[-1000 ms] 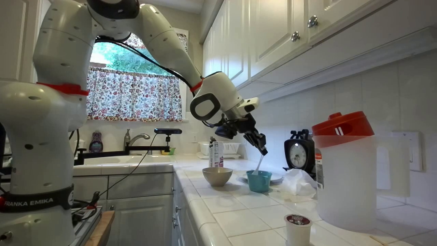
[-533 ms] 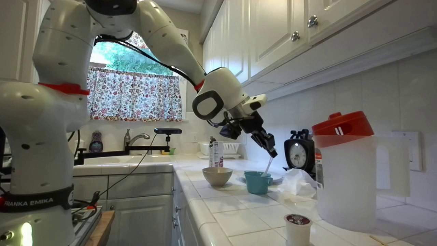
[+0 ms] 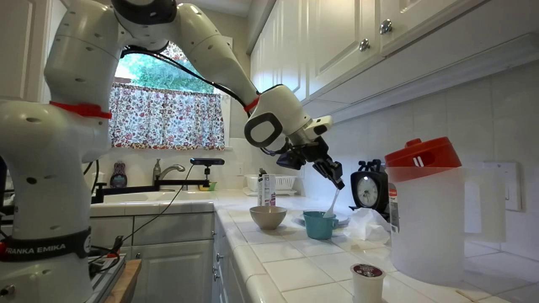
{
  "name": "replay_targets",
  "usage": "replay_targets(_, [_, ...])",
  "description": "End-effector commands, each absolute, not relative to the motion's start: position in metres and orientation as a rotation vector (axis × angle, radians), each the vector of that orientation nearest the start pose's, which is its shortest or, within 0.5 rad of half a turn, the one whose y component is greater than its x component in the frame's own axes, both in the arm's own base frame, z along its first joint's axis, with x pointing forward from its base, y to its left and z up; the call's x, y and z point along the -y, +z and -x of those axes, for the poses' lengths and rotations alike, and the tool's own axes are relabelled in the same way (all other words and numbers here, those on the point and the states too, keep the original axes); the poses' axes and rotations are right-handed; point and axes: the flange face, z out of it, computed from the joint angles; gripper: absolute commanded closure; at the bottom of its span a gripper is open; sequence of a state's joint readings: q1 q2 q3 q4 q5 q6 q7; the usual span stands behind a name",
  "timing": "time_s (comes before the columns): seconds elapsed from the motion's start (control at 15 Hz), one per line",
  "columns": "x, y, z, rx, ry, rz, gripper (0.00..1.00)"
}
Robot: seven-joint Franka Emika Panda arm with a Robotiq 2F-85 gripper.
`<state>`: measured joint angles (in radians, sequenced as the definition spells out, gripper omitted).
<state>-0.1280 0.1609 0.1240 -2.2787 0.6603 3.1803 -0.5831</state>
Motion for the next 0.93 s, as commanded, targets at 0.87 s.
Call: replay_targets(0.87, [0.016, 0.343, -0.558, -0.089, -1.063, 2.859, 0.99])
